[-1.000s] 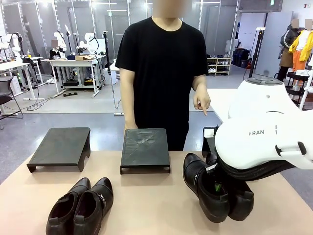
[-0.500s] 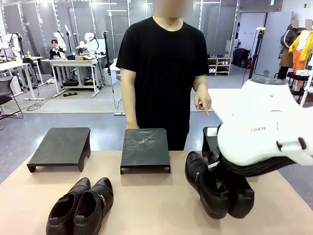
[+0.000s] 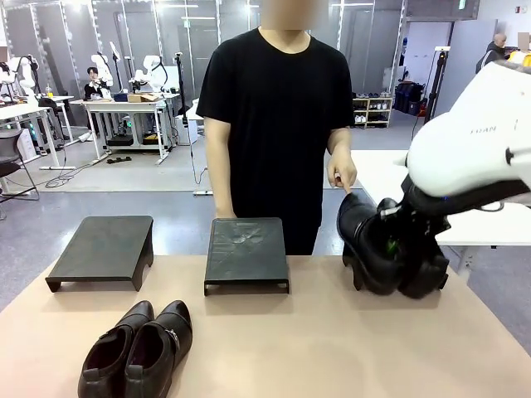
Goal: Place the shoes on the stand as instructed by the person.
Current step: Pick up one pair of Shoes and place it on the Shoes Stand indicated by the person, then pick up another pair of Shoes and place it on the Shoes Stand indicated by the person.
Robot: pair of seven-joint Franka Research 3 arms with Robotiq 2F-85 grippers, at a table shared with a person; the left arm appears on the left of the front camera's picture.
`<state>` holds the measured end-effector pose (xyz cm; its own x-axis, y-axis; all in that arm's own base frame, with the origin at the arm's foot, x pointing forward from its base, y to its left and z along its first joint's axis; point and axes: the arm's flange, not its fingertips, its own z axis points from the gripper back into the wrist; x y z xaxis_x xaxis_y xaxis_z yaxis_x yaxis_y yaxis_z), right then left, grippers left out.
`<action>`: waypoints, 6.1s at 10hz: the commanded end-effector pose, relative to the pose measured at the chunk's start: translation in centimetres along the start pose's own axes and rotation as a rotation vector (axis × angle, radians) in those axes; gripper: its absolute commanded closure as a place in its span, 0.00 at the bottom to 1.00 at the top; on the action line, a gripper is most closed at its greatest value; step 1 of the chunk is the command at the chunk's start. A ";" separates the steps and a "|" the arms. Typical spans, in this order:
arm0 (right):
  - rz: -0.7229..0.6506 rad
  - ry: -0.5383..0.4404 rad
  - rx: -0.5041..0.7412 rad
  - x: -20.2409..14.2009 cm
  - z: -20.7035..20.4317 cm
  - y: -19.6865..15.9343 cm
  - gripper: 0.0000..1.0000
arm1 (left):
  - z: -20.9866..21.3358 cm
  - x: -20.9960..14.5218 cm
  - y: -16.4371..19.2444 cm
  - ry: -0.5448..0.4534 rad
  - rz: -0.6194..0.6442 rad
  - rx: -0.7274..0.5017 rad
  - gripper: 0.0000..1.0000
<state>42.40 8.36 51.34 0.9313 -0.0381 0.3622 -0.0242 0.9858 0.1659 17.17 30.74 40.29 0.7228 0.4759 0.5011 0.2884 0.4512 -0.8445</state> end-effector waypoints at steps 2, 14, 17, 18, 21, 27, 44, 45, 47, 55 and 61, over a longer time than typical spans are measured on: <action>0.017 -0.051 -0.019 6.0 -0.3 -1.5 0.89 | 0.3 0.4 0.1 -0.014 -0.020 -0.017 0.00; 0.062 -0.041 -0.078 18.0 -12.1 -9.0 0.89 | 0.3 0.4 0.1 -0.014 -0.020 -0.017 0.00; 0.065 -0.047 -0.061 17.8 -13.2 -9.1 0.89 | 0.3 0.4 0.1 -0.014 -0.020 -0.017 0.00; 0.064 -0.047 -0.061 17.7 -13.4 -9.2 0.89 | 0.3 0.4 0.1 -0.014 -0.020 -0.017 0.00; 0.056 -0.034 -0.073 17.5 -14.3 -9.3 0.89 | 0.3 0.4 0.1 -0.014 -0.020 -0.017 0.00; 0.048 0.003 -0.115 16.9 -15.6 -9.0 0.89 | 0.3 0.4 0.1 -0.014 -0.020 -0.017 0.00; 0.053 -0.012 -0.099 15.3 -14.9 -8.9 0.00 | 0.3 0.4 0.1 -0.014 -0.020 -0.017 0.00; 0.053 -0.012 -0.099 15.3 -14.9 -8.9 0.00 | 0.3 0.4 0.1 -0.014 -0.020 -0.017 0.00; 0.053 -0.012 -0.099 15.3 -14.9 -8.9 0.00 | 0.3 0.4 0.1 -0.014 -0.020 -0.017 0.00; 0.059 -0.026 -0.092 14.4 -12.8 -8.5 0.00 | 0.3 0.4 0.1 -0.014 -0.020 -0.017 0.00; -0.005 0.123 0.195 7.3 0.3 -13.2 0.00 | 0.3 0.4 0.1 -0.014 -0.020 -0.017 0.00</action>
<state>50.45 -2.34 52.85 0.9602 -0.0196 0.2785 -0.0664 0.9529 0.2961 17.16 30.74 40.28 0.7228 0.4758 0.5012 0.2882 0.4516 -0.8444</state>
